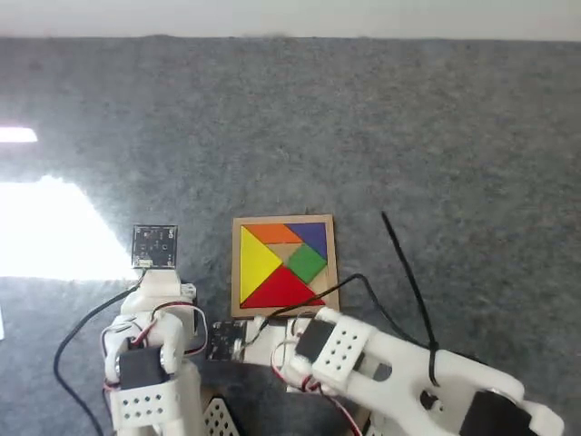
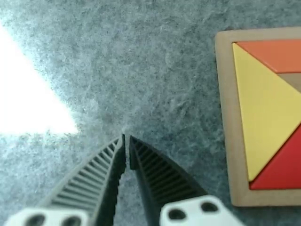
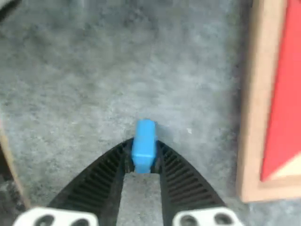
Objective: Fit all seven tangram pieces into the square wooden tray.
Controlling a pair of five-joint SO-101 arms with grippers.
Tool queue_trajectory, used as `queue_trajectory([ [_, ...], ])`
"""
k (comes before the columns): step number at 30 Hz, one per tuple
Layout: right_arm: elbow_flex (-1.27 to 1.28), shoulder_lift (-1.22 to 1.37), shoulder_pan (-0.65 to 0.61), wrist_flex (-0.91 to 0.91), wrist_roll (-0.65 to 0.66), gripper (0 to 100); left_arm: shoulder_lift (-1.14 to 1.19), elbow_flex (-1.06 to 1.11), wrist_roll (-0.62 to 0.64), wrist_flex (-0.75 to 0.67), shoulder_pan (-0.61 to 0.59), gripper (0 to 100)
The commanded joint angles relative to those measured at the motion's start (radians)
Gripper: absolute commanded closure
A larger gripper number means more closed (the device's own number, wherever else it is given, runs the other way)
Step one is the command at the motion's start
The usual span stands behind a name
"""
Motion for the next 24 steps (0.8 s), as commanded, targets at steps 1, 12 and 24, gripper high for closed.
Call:
queue_trajectory([
  [1,-0.063,-0.008,0.12,-0.007,0.017,99.0,-0.018,-0.013,0.002,0.003,-0.009,99],
  [12,-0.368,0.016,0.407,0.12,0.017,99.1,-0.018,-0.013,0.002,0.003,-0.009,99],
  [24,-0.485,0.323,0.426,0.053,0.058,99.1,-0.018,-0.013,0.002,0.003,-0.009,99],
])
